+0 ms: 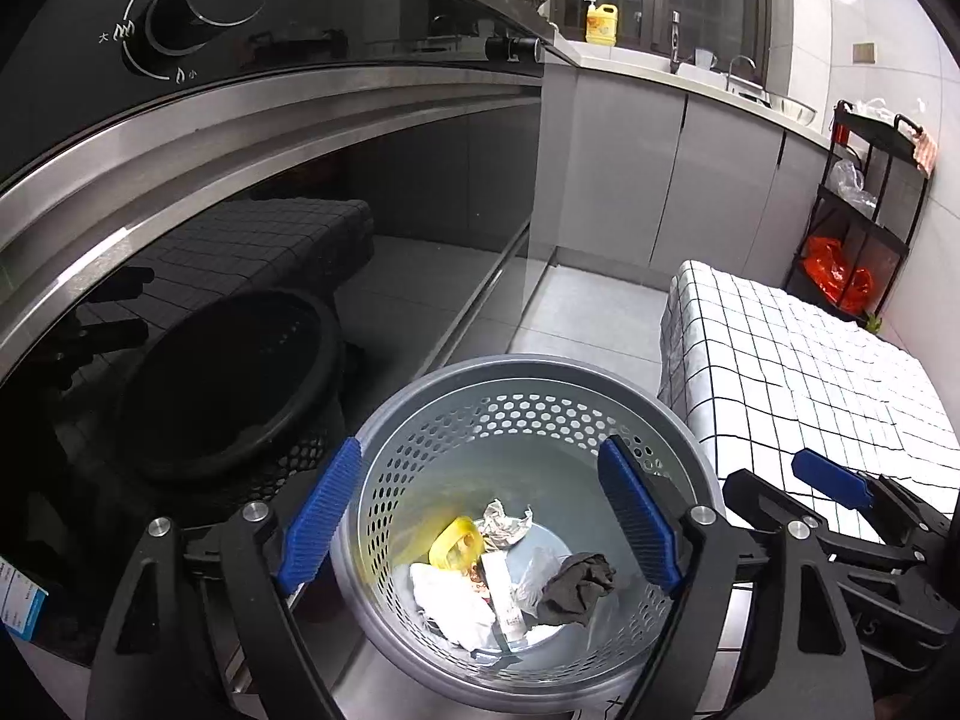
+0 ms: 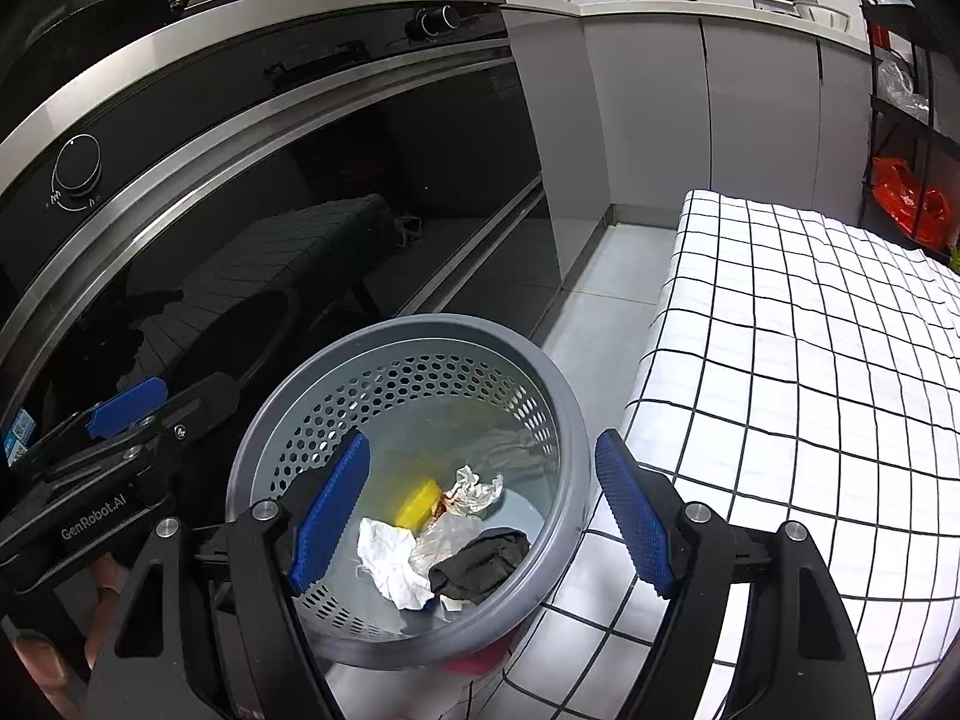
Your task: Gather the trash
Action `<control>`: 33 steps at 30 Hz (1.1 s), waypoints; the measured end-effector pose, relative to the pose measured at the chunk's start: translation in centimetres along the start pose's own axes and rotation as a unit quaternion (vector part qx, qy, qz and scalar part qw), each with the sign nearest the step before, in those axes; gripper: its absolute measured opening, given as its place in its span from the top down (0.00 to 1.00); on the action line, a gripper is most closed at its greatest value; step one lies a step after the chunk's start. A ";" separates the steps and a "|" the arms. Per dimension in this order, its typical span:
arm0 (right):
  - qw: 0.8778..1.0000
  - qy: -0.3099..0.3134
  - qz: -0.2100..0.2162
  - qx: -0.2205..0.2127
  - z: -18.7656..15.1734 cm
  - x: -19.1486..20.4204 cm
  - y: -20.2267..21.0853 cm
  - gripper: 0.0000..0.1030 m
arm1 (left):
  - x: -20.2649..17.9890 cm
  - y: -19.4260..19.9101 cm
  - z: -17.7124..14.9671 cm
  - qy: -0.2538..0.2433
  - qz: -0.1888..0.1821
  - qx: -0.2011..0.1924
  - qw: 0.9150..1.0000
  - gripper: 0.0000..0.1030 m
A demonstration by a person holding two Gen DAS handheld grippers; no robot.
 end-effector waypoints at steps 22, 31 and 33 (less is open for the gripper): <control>0.999 -0.008 -0.039 -0.013 -0.7 0.7 1.1 0.28 | 0.4 2.1 0.2 -0.004 0.039 -0.033 0.999 0.06; 0.998 0.002 -0.058 -0.023 -0.6 1.7 1.9 0.25 | 0.5 2.0 0.2 -0.002 0.039 -0.028 0.999 0.06; 0.997 0.004 -0.067 -0.027 -0.5 1.9 2.1 0.25 | 0.5 2.1 0.2 -0.002 0.043 -0.028 0.999 0.06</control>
Point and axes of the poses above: each gripper's, at about its wrist camera, not at the fingertips, and y roughly against the way its jaws point, x to its left, z to its top, the point moved 1 cm from there along -y, roughly the way its jaws point
